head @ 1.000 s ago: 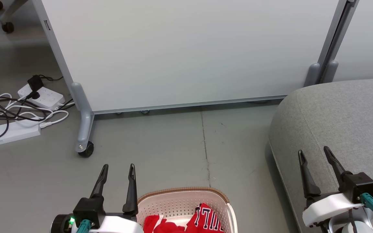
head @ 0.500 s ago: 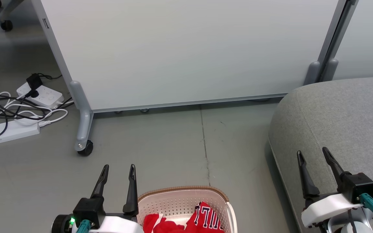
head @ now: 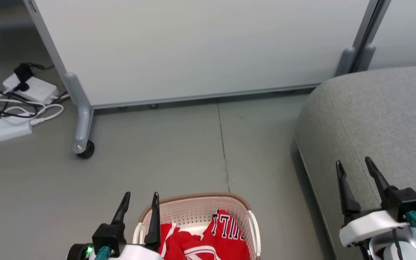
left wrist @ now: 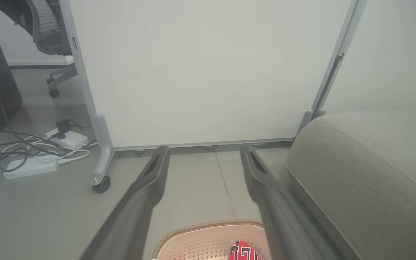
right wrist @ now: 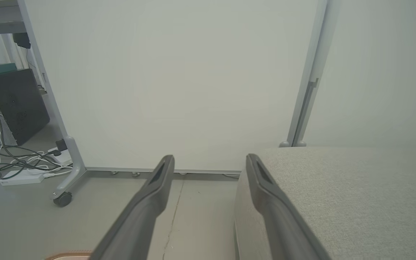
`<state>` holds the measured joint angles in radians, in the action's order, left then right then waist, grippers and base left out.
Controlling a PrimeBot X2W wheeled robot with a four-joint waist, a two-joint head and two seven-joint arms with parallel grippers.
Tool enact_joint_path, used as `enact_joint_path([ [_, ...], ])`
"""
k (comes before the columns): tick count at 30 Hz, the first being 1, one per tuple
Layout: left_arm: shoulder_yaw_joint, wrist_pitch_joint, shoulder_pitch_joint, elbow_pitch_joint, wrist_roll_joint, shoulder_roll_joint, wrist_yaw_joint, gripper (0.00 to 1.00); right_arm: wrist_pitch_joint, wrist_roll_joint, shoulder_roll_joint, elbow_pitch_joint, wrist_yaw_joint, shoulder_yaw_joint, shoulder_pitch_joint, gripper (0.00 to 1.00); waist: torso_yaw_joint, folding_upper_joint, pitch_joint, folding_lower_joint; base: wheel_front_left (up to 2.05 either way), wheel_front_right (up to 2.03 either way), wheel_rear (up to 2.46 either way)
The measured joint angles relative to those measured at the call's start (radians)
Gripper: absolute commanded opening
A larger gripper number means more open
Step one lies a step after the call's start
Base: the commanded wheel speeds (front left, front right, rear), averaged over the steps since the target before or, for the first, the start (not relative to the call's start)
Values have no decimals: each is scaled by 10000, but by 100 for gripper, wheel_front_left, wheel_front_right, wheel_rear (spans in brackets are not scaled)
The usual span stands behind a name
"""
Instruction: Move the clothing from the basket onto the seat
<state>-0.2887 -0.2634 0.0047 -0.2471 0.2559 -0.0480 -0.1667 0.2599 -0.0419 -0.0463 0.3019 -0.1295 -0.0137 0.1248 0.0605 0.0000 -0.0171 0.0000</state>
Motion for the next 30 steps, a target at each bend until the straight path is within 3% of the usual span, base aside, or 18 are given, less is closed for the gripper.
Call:
enact_joint_path([
  [9, -941, -10, -1747, -2644, -594, 8, 259, 100, 2, 100, 8, -777, -2, -165, 831, 100, 359, 0, -1770, 0, 0, 0, 0],
  [17, -2113, -2, -4121, -6893, -1641, 13, 719, 100, 2, 165, 6, -1189, -2, -125, 1295, 100, 628, 0, -3651, 0, 0, 0, 0],
  [22, -2397, 265, -5313, -8821, -1687, 6, 1066, 100, 2, -19, 4, -1358, -2, -12, 1560, 100, 869, 0, -4643, 0, 0, 0, 0],
  [30, -2702, 972, -6778, -10017, -1910, -211, 1492, 100, 2, -259, 0, -1524, -4, 261, 1634, 100, 1268, 0, -5910, 0, 0, 0, 0],
])
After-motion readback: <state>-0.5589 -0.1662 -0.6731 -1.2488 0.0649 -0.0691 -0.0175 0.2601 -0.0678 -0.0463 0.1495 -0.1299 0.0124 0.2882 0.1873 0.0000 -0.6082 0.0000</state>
